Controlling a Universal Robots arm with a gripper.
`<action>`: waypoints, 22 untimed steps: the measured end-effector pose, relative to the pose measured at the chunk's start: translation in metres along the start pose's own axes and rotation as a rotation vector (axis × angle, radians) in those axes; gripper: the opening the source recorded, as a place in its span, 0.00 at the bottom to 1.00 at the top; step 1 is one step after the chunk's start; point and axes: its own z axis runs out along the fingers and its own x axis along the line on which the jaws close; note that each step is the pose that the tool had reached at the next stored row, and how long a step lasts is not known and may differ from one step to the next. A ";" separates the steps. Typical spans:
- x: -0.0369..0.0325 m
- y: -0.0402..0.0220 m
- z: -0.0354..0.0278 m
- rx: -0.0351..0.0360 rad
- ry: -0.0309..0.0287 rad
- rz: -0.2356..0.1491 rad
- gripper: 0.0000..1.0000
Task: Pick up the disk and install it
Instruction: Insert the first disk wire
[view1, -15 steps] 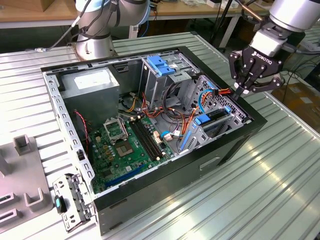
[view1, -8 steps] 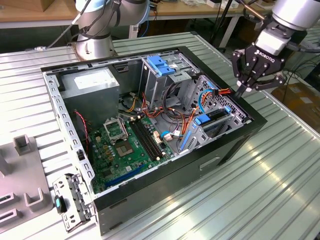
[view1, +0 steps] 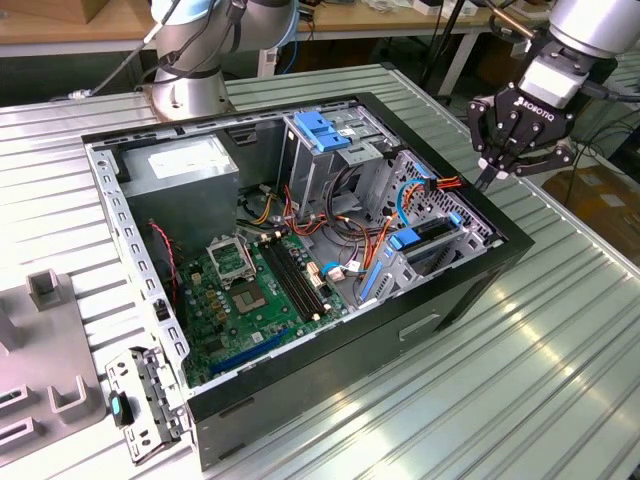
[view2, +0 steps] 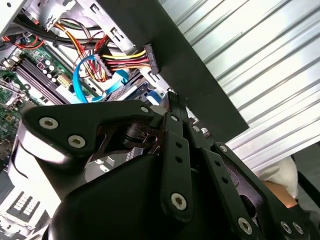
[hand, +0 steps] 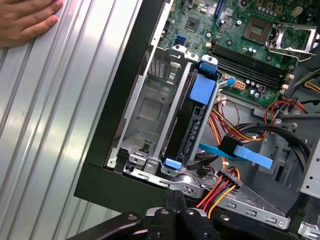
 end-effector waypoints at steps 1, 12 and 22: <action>0.0003 -0.0008 0.0000 -0.0001 0.0001 -0.009 0.11; 0.0022 -0.0063 0.0019 -0.0007 0.0001 -0.216 0.11; -0.0083 -0.0094 0.0063 0.0049 -0.0113 -0.295 0.11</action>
